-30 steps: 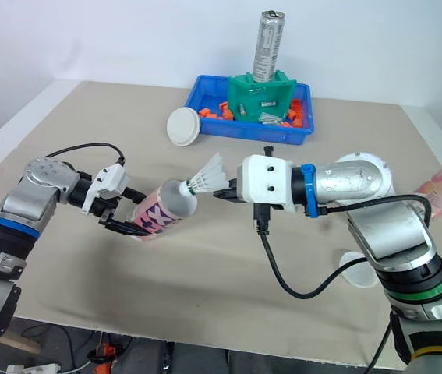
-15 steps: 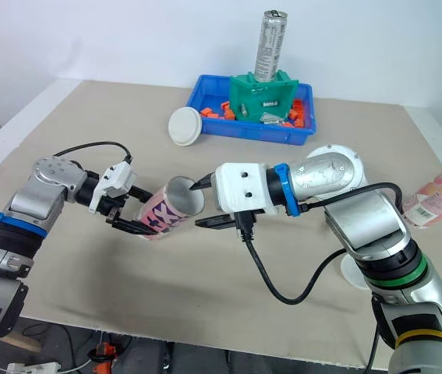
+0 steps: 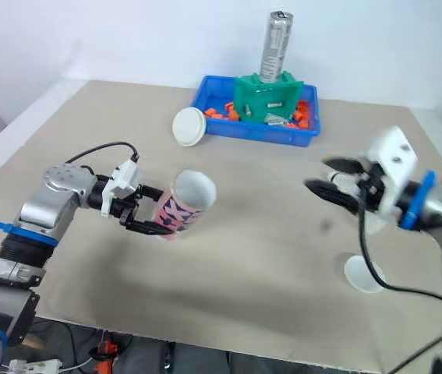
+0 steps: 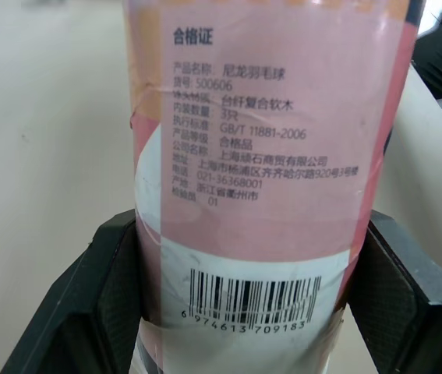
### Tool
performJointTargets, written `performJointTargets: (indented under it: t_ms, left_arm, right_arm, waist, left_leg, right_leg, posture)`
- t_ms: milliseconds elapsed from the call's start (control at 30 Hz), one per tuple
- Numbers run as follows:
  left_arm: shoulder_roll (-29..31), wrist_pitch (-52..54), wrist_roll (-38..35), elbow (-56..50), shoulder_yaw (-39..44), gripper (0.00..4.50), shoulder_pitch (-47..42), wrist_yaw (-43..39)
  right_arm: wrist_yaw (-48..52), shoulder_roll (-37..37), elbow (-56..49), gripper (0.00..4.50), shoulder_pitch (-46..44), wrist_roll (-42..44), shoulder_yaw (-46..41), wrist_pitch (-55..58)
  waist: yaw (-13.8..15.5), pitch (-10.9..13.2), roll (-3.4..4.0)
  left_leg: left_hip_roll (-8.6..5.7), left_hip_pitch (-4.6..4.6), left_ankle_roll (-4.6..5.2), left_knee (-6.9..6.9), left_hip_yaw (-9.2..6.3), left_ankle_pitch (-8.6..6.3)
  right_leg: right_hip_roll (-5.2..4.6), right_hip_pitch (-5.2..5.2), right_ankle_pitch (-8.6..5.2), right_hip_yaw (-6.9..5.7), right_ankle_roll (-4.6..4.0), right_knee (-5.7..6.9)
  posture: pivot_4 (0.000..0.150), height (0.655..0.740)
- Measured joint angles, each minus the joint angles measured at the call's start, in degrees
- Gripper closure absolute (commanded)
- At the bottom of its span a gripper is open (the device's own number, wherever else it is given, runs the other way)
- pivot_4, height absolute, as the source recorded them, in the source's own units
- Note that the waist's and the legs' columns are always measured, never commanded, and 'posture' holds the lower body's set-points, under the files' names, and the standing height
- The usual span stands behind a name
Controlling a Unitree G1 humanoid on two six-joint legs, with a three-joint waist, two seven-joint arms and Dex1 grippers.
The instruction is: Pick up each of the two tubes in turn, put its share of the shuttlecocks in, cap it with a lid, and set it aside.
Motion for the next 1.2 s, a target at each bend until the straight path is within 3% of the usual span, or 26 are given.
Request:
performJointTargets:
  t_ms: [100,200,400,1133,1200]
  left_arm:
    - [-1.7,-0.2,0.6,1.2,-0.4,1.10,0.9,0.3]
    - [-2.4,-1.2,1.2,2.0,-0.9,1.10,0.7,0.4]
    - [-2.6,-1.3,1.6,2.6,-1.0,1.10,0.6,0.3]
    - [-2.2,-1.3,1.7,2.5,-1.0,1.10,0.6,0.4]
    - [-2.0,-1.3,1.7,2.5,-1.0,1.10,0.6,0.4]
  right_arm:
    - [-0.5,-0.4,1.6,1.66,6.1,-0.5,-6.5,1.4]
    - [0.8,-2.4,2.6,1.66,13.1,-0.5,-11.1,1.7]
    - [-0.8,-2.1,7.7,1.66,14.9,-0.9,-10.1,1.4]
    - [-7.0,1.1,28.4,1.66,-2.3,-4.3,8.0,-6.3]
    - [-7.7,1.3,30.0,2.18,-3.3,-4.9,8.8,-6.9]
  waist:
    - [-0.2,0.1,0.16]
    - [-0.3,0.1,0.13]
    - [-1.2,0.1,0.12]
    - [-1.0,0.1,0.15]
    - [-1.0,0.1,0.15]
  left_leg:
    - [-0.03,0.02,0.07,0.07,0.16,0.07]
    - [-0.02,0.12,0.17,0.07,0.17,0.15]
    - [-0.02,0.27,0.29,0.08,0.28,0.26]
    - [-0.05,0.18,0.33,-0.02,0.33,0.28]
    - [-0.05,0.18,0.33,-0.02,0.33,0.28]
  right_leg:
    - [-0.03,-0.08,0.11,0.16,0.32,0.01]
    - [-0.03,-0.01,0.09,0.16,0.06,0.00]
    - [-0.05,0.00,0.33,0.27,0.01,0.00]
    - [-0.03,-0.07,0.24,0.36,0.12,-0.04]
    - [-0.03,-0.07,0.25,0.36,0.13,-0.04]
  posture:
    - [0.150,0.7400]
    - [0.150,0.7400]
    - [0.150,0.7400]
    - [0.150,0.7400]
    - [0.150,0.7400]
